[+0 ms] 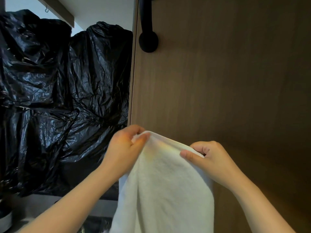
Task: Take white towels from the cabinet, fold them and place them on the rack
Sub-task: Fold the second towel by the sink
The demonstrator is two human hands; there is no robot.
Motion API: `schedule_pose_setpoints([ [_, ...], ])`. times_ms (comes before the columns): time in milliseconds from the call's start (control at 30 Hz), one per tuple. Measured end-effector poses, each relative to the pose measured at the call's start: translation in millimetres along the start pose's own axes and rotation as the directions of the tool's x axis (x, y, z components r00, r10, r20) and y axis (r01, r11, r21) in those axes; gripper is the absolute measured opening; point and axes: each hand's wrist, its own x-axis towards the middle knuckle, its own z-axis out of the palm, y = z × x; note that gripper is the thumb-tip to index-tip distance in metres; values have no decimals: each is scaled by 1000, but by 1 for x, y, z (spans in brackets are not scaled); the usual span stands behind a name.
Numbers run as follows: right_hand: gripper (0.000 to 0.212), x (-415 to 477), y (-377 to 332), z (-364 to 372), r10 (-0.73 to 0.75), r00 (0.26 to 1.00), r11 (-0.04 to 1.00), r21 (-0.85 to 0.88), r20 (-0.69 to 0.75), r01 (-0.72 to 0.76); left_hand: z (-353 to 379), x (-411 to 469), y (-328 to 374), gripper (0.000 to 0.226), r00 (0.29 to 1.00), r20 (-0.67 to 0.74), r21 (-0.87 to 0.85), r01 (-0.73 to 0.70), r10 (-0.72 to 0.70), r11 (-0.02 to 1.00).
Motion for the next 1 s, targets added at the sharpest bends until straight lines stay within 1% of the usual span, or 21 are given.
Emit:
schedule_pose_setpoints([
  [67,42,-3,4,-5,20,1000,999,-35,-13,-20,-5,3,-4,18,999,-36,22,13,-12,1000],
  [167,31,-7,10,-14,47,996,995,-87,-78,-54,-15,8,-8,19,997,-80,73,18,-12,997],
  [233,27,-9,11,-17,26,991,992,-116,-131,-41,-19,10,-10,18,998,-53,146,30,-23,989],
  [300,28,-9,10,-15,-33,981,987,-164,-189,2,-19,10,-11,18,999,2,263,30,-32,964],
  [333,29,-9,7,-13,-60,974,983,-184,-217,19,-17,9,-10,21,1000,21,319,15,-23,948],
  [400,31,-7,0,-9,-98,967,976,-213,-233,48,-13,4,-4,37,997,59,370,-58,39,927],
  [467,32,-3,-9,-5,-154,965,964,-248,-212,100,-8,0,6,43,983,119,317,-174,143,932],
  [533,25,2,-19,-2,-204,961,955,-254,-185,153,-1,-5,17,41,967,170,207,-225,191,952],
  [600,21,6,-29,1,-231,958,952,-241,-169,187,5,-9,24,37,961,223,93,-190,166,977],
  [667,22,9,-35,2,-234,957,956,-220,-175,193,10,-14,27,26,950,276,-45,-137,145,989],
  [733,25,10,-38,2,-207,962,967,-186,-177,174,12,-18,27,14,953,274,-148,-93,131,985],
  [767,26,10,-39,2,-196,966,970,-176,-170,165,12,-19,26,10,957,264,-162,-77,118,984],
  [833,26,10,-39,3,-184,970,975,-158,-157,159,12,-20,22,7,966,235,-130,-79,108,988],
  [933,25,9,-37,2,-180,972,978,-132,-152,160,11,-19,18,13,978,177,-76,-98,110,992],
  [1000,27,8,-32,-1,-159,976,979,-153,-148,136,8,-16,15,16,985,141,-72,-86,96,994],
])
